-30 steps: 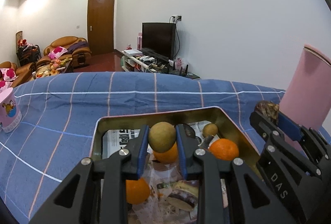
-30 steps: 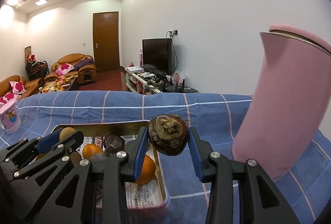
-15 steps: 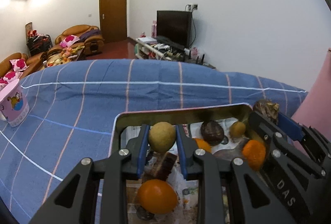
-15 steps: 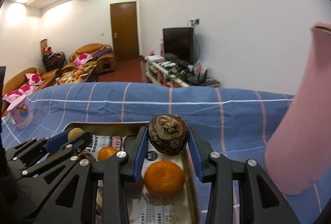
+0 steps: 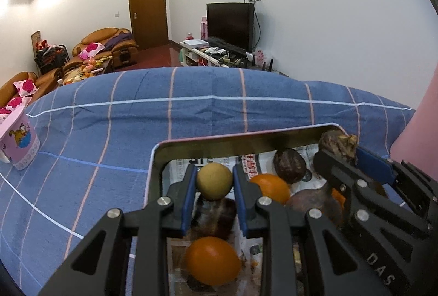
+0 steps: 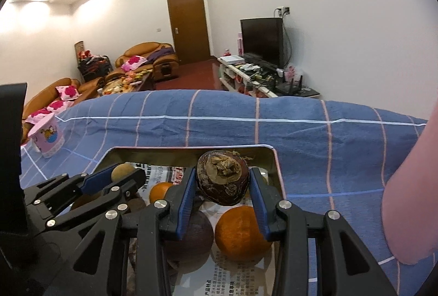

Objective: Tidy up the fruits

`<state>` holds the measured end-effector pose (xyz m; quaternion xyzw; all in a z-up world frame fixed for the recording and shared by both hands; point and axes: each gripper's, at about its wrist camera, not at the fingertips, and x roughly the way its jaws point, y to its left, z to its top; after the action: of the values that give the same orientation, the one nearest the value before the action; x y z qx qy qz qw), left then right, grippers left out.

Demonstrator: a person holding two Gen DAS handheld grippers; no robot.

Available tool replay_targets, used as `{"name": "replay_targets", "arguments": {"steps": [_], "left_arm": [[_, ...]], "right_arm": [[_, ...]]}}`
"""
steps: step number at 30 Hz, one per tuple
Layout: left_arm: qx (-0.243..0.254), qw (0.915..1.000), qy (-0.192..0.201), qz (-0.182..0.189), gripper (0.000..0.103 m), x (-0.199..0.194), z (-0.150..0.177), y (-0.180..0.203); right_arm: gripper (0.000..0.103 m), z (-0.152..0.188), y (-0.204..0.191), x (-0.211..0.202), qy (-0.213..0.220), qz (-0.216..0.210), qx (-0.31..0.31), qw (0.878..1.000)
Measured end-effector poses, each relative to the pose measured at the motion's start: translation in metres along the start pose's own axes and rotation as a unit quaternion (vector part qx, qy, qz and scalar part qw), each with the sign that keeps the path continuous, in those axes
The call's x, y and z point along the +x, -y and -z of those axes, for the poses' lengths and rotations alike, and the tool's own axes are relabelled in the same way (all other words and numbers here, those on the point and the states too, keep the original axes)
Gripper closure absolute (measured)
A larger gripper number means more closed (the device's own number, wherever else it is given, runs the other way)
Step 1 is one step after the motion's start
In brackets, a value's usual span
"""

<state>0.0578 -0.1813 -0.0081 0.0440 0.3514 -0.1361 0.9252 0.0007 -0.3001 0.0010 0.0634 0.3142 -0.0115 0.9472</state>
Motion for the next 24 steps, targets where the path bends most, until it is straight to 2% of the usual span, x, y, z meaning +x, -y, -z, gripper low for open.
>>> {"name": "replay_targets", "arguments": {"steps": [5,7,9,10,13,14,15,16,18,19,21,24], "left_arm": [[-0.003,1.0,-0.001,-0.006,0.075,-0.001,-0.001,-0.001],[-0.003,1.0,-0.001,-0.007,0.071,-0.001,-0.001,-0.001],[-0.01,0.9999,0.005,-0.012,0.053,-0.005,0.002,-0.003],[-0.018,0.9996,0.012,-0.016,0.047,-0.008,0.002,-0.005],[-0.027,0.9992,0.029,-0.001,0.041,-0.016,0.004,-0.009],[-0.023,0.9993,0.03,0.003,0.034,-0.017,0.005,-0.008],[-0.017,0.9993,0.033,0.001,0.033,-0.019,0.006,-0.006],[-0.011,0.9993,0.036,-0.004,0.031,-0.02,0.007,-0.003],[0.005,0.9982,0.056,-0.021,0.003,-0.028,0.009,0.004],[0.01,0.9972,0.069,-0.027,0.0,-0.032,0.009,0.006],[0.028,0.9936,0.101,-0.043,0.0,-0.042,0.01,0.011],[0.04,0.9911,0.117,-0.049,0.0,-0.048,0.01,0.014]], "right_arm": [[0.061,0.001,0.002,0.003,-0.003,-0.03,0.012,0.999],[0.061,0.002,0.006,0.003,-0.005,-0.045,0.025,0.999],[0.061,0.003,0.01,0.003,-0.007,-0.067,0.044,0.997],[0.06,0.004,0.014,0.003,-0.006,-0.082,0.057,0.995],[0.056,0.008,0.021,-0.001,0.003,-0.117,0.088,0.989],[0.049,0.008,0.021,-0.002,0.005,-0.122,0.092,0.988],[0.042,0.009,0.021,-0.004,0.01,-0.126,0.096,0.987],[0.037,0.009,0.021,-0.007,0.016,-0.123,0.098,0.987],[0.035,0.009,0.02,-0.013,0.026,-0.124,0.097,0.987],[0.035,0.01,0.02,-0.018,0.034,-0.122,0.095,0.987],[0.034,0.011,0.016,-0.027,0.051,-0.106,0.084,0.989],[0.032,0.011,0.005,-0.038,0.078,-0.039,0.055,0.995]]}}
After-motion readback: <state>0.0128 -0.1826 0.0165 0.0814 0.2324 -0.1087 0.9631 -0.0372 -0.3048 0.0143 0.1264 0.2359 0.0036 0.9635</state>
